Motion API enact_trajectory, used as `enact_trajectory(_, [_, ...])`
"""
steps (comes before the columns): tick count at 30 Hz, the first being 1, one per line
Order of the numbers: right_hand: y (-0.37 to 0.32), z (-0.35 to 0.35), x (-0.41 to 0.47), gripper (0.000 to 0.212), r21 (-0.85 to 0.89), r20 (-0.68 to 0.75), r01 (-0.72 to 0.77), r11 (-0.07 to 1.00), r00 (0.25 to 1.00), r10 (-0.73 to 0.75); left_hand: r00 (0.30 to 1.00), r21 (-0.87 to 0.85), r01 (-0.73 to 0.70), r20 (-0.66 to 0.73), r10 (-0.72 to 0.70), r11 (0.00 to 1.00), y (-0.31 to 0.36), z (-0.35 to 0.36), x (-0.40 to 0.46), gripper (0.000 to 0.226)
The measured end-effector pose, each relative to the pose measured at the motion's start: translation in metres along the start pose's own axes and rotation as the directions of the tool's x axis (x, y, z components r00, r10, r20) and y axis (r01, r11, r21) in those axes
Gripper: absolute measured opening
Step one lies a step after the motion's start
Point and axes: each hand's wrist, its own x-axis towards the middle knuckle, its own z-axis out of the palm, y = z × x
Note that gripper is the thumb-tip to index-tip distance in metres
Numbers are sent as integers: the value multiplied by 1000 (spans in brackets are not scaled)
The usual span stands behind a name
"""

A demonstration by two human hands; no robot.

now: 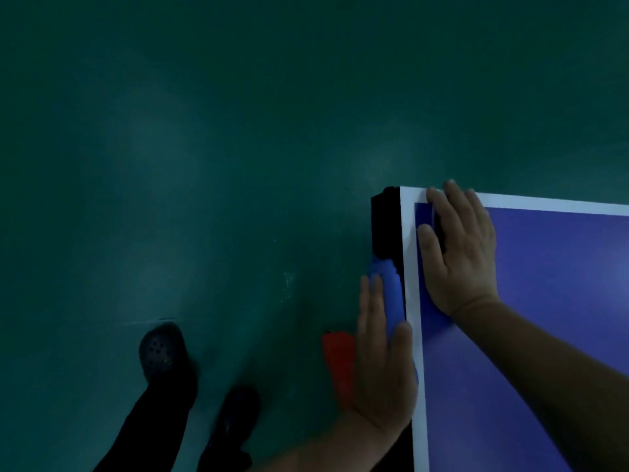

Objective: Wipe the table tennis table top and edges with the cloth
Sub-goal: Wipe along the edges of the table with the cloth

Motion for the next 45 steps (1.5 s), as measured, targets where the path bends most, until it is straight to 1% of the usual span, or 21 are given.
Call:
enact_trajectory(3, [1,2,1,56,1,-8,4,1000,1000,-4,997,-41,61,-37,-62,997,18,3,50,54])
enact_trajectory(7, [1,1,3,57,15,-6,7,1000,1000,-7,988,-30,10,-151,-15,1000,39,2,123,55])
enact_trajectory(9, [1,2,3,57,15,-4,10,1000,1000,-10,987,-14,-28,-158,25,1000,38,2,122,58])
enact_trajectory(11, [1,2,3,56,16,-10,16,1000,1000,-16,985,-4,-86,-151,84,996,34,3,101,57])
enact_trajectory(13, [1,2,3,56,16,-6,12,1000,1000,-12,983,25,-129,-127,131,991,26,5,75,55])
enact_trajectory(15, [1,2,2,56,20,-5,3,1000,1000,-3,987,47,-134,-83,137,990,24,3,56,55])
enact_trajectory(18, [-1,2,3,55,21,-9,20,1000,1000,-20,994,-1,-88,-61,88,996,31,0,70,54])
enact_trajectory(21, [1,2,4,54,4,-8,35,999,999,-35,992,-48,-3,-127,-3,999,39,-1,123,56])
enact_trajectory(23, [2,2,4,54,10,-12,36,999,999,-36,987,-60,10,-158,-19,998,42,-1,137,56])
enact_trajectory(27, [3,2,3,54,6,-5,37,999,999,-37,988,-22,-33,-152,29,999,33,2,88,55])
enact_trajectory(29, [3,2,4,53,7,-2,39,999,999,-39,990,-1,-30,-138,29,1000,27,1,68,53])
enact_trajectory(30, [3,2,4,53,9,-2,40,999,999,-40,993,-10,-14,-118,13,1000,29,0,72,52])
enact_trajectory(32, [2,1,5,53,12,0,40,999,999,-40,994,-62,30,-104,-36,998,33,0,101,54])
enact_trajectory(34, [2,0,4,53,14,9,34,999,999,-34,985,-95,83,-143,-97,992,39,-3,143,56])
enact_trajectory(36, [2,0,4,54,10,7,25,1000,1000,-25,986,-78,45,-159,-57,996,41,-4,160,59])
enact_trajectory(38, [1,-1,4,54,11,6,16,1000,1000,-16,992,-72,-12,-122,3,997,34,-3,140,56])
enact_trajectory(40, [-1,-3,6,54,17,18,3,1000,1000,-3,994,-68,-8,-105,1,998,22,-3,96,50])
enact_trajectory(41, [-2,-3,6,54,17,30,-7,1000,1000,6,995,-54,9,-102,-15,998,15,-3,74,48])
enact_trajectory(43, [-4,-4,6,54,18,44,-27,999,999,26,992,-30,97,-78,-99,995,12,-2,39,47])
enact_trajectory(45, [-5,-4,6,54,18,54,-37,999,998,36,984,-18,169,-59,-170,985,19,-2,32,48])
